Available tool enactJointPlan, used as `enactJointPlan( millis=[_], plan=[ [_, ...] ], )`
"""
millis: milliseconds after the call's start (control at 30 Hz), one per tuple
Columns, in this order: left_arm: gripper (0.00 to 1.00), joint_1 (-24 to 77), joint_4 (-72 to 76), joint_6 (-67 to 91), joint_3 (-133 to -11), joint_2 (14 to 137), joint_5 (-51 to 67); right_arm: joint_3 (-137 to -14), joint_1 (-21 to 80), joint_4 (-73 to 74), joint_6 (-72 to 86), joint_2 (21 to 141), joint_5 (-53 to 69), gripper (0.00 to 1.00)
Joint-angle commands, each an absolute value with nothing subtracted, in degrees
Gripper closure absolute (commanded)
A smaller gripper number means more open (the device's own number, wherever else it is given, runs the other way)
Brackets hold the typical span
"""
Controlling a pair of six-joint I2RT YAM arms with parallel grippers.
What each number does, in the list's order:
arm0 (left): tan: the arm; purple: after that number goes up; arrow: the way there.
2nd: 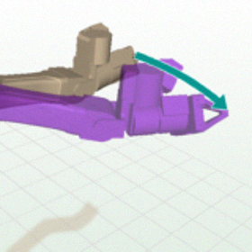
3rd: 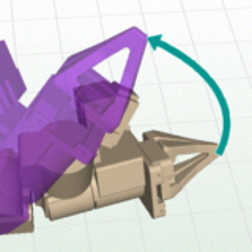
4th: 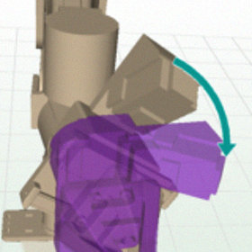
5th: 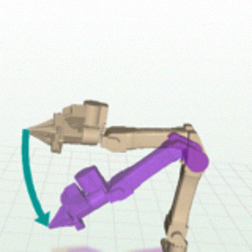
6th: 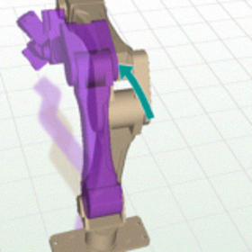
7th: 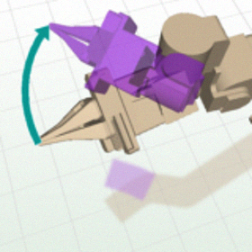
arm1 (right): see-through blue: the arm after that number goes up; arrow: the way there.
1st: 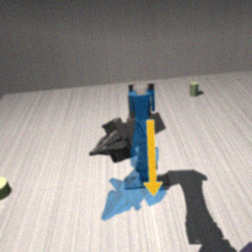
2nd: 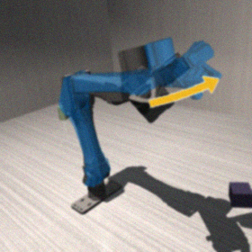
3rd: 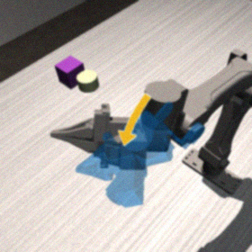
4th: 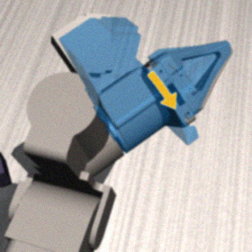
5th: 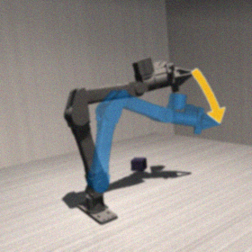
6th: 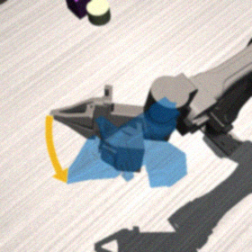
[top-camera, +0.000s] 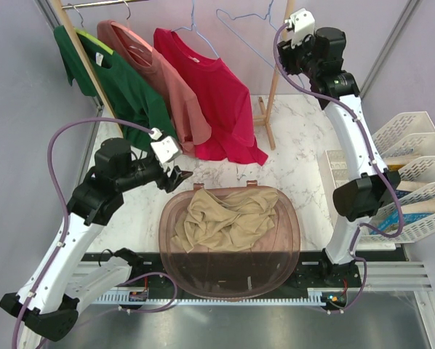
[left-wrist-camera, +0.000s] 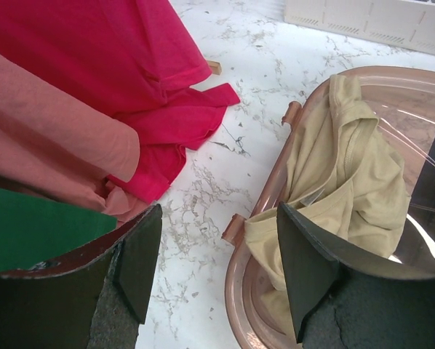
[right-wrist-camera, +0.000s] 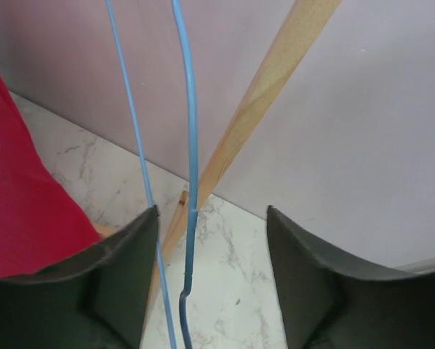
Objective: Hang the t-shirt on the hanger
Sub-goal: Pick up the hanger from the clothesline.
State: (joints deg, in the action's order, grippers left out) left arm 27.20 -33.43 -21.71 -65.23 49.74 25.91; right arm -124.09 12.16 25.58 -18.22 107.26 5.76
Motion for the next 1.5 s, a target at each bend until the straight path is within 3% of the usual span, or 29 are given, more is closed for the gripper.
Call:
enactJointPlan(
  millis=[0, 67, 100, 200, 300, 933, 1267, 1467],
  plan=[
    [0.29, 26.72, -30.85, -19.95, -64.78, 49.57, 27.33, -126.65, 12.22, 20.92, -17.75, 108.10, 6.94, 0.52],
    [0.29, 26.72, -30.59, -19.95, -64.86, 49.92, 26.99, -126.39, 12.22, 20.74, -18.02, 107.67, 7.21, 0.61],
    [0.29, 26.63, -30.41, -19.69, -64.95, 50.01, 26.81, -125.69, 12.13, 20.22, -18.02, 107.41, 7.38, 0.72],
    [0.29, 26.63, -29.88, -19.51, -65.21, 50.45, 26.98, -123.41, 12.13, 17.68, -18.28, 105.91, 7.47, 0.90],
    [0.29, 26.63, -29.71, -19.42, -65.65, 51.24, 26.98, -122.78, 12.22, 15.30, -17.76, 105.38, 6.77, 1.00],
    [0.29, 26.54, -30.15, -19.69, -66.53, 52.56, 26.81, -109.17, 10.38, -4.38, -8.44, 99.94, 16.87, 1.00],
    [0.29, 26.54, -29.88, -19.60, -66.36, 52.73, 26.81, -107.32, 7.47, -3.08, -7.38, 97.65, 23.10, 1.00],
    [0.26, 26.46, -35.66, -21.09, -68.90, 52.03, 34.87, -102.23, 5.36, 11.14, -13.52, 89.67, 27.42, 1.00]
  ],
)
